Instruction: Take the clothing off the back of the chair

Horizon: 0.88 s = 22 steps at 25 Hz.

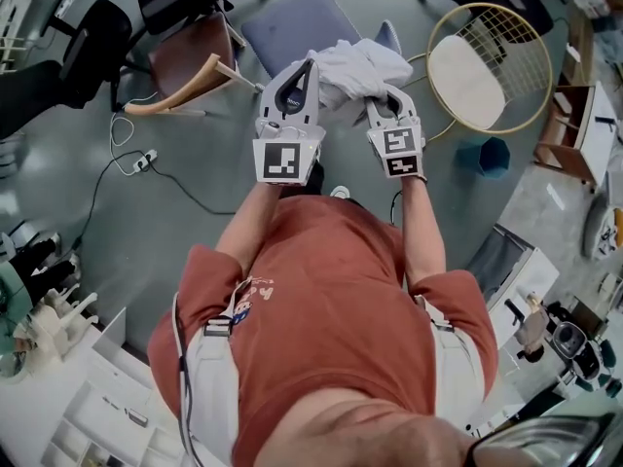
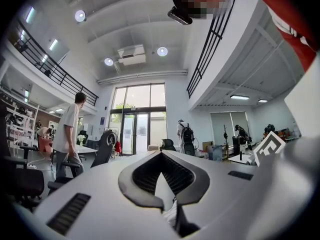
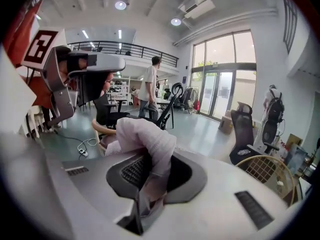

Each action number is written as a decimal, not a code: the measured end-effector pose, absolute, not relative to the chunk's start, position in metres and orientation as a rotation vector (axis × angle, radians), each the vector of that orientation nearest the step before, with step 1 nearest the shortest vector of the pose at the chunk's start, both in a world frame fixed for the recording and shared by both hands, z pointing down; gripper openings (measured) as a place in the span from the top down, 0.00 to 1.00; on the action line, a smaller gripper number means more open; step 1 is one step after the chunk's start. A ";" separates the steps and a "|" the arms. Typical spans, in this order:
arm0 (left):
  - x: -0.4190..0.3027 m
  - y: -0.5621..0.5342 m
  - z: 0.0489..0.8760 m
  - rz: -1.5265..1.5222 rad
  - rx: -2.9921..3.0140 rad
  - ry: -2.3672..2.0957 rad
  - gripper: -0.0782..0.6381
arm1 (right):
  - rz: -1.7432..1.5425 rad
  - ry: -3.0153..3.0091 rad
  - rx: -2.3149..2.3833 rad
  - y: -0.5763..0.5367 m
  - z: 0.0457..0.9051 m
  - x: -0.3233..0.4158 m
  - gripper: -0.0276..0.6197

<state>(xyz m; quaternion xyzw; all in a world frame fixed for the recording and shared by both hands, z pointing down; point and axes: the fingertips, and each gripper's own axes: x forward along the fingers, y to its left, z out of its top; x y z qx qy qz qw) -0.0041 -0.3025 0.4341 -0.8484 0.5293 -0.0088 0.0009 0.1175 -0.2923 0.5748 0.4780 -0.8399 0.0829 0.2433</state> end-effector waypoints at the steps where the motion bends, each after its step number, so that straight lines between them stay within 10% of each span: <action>1: -0.004 -0.300 0.431 -0.024 -2.655 1.662 0.87 | 0.223 -2.308 1.329 -0.291 0.567 0.120 0.84; 22: 0.002 -0.246 0.333 0.196 -2.495 1.689 0.87 | -0.109 -2.394 1.916 -0.226 0.356 0.217 0.84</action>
